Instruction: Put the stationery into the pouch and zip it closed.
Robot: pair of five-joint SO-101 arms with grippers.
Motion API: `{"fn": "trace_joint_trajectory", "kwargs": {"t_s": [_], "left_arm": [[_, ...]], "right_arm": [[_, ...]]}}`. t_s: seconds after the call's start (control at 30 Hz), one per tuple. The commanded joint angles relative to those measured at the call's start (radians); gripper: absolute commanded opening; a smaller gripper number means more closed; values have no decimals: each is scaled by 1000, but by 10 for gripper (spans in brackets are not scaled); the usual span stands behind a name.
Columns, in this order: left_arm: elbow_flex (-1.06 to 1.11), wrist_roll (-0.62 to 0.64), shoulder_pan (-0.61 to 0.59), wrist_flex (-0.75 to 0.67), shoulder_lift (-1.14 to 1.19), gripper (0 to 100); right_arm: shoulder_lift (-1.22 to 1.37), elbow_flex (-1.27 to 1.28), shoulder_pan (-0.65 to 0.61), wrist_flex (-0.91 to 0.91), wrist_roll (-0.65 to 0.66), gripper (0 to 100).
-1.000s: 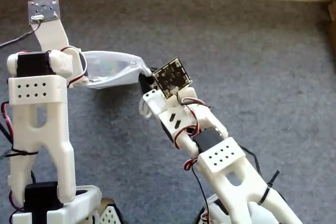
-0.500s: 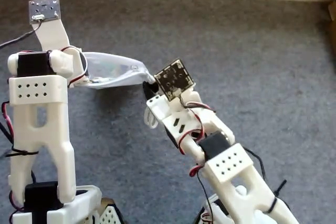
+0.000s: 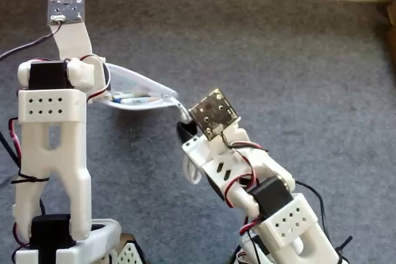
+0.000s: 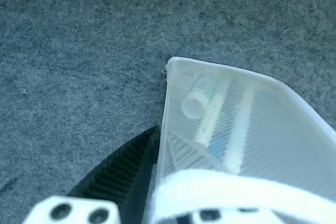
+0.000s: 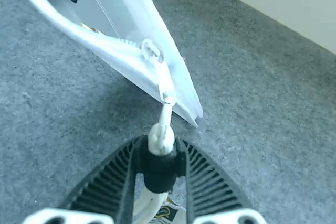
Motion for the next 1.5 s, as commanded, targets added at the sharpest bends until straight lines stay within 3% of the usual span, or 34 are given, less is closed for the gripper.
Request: {"fn": "trace_joint_trajectory", "kwargs": {"t_s": [0.0,0.57,0.87,1.13,1.47], "left_arm": [[18,-17,45,-21,10,6],[-96,-18,254,-12,8,8],[-97,-184,372,-17,8,8],[-105,-305,415,-21,8,201],[-298,-394,483,-21,21,206]], "right_arm": [[-90,-24,-18,65,0,5],[-406,251,-117,70,3,5],[-441,265,-117,70,3,5],[-441,297,-119,68,3,5],[-443,355,-203,42,97,5]]}}
